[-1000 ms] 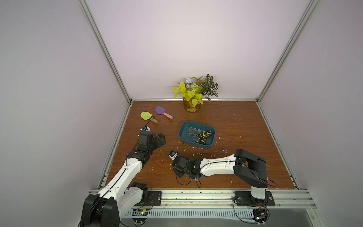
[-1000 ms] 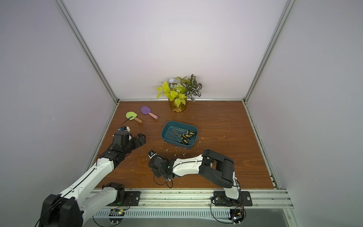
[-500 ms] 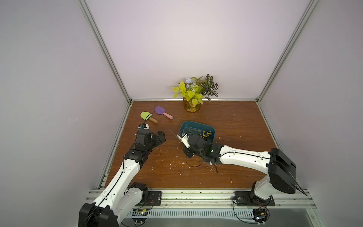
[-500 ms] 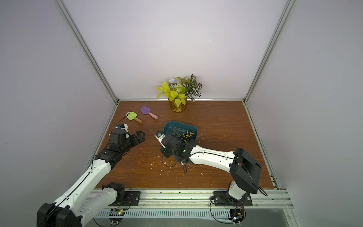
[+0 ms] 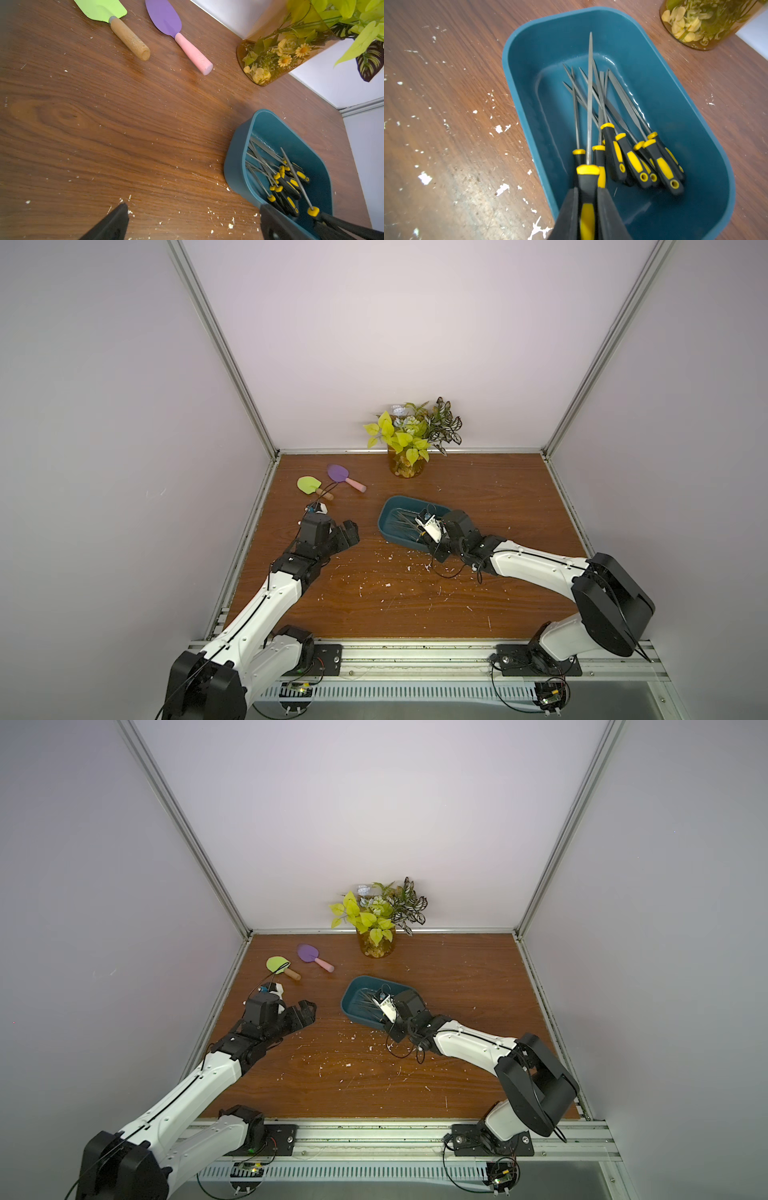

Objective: Put the file tool into the storage box
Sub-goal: Place the file tool in the storage box.

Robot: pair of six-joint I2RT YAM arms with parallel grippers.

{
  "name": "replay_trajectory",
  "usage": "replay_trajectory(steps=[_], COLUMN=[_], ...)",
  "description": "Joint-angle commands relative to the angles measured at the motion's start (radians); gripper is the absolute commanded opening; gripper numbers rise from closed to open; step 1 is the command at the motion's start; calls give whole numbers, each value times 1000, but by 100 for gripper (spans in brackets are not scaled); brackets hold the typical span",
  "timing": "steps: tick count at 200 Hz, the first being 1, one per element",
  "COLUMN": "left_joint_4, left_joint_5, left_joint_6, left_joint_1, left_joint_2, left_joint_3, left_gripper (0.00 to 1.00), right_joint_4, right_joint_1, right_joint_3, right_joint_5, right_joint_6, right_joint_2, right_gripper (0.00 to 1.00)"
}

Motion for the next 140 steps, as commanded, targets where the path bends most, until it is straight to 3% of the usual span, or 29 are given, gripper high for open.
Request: replay_trajectory(steps=[1,37,47,58,72,126,140], left_joint_4=[13,9,9,9,11,5,27], left_joint_5=[-10,-10,-8,-8,-9,-45,-79], left_joint_6=[-5,-3,-3,-4,0,56,88], left_joint_1=[-10,-10,-11,-10,-11,-10,-10], left_joint_2=[-3,-2,-2,-2,-1,25,20], left_joint_3=[32,34,34,35,38,73,74], left_gripper=[100,100,100,100,100,100,100], right_joint_4=[33,12,0,-17,-26,39,69], right_joint_1=[-8,-21,-23,-24,-24,-27,-27], right_joint_3=[5,38,53,70,85,50,20], right_joint_5=[-30,-29,-33,-33,-27,29,97], right_joint_6=[-36,-63,-69,-75,-76,-23,14], right_joint_2=[8,34,45,56,66,-17,-66], right_gripper=[7,12,21,37,46,67,70])
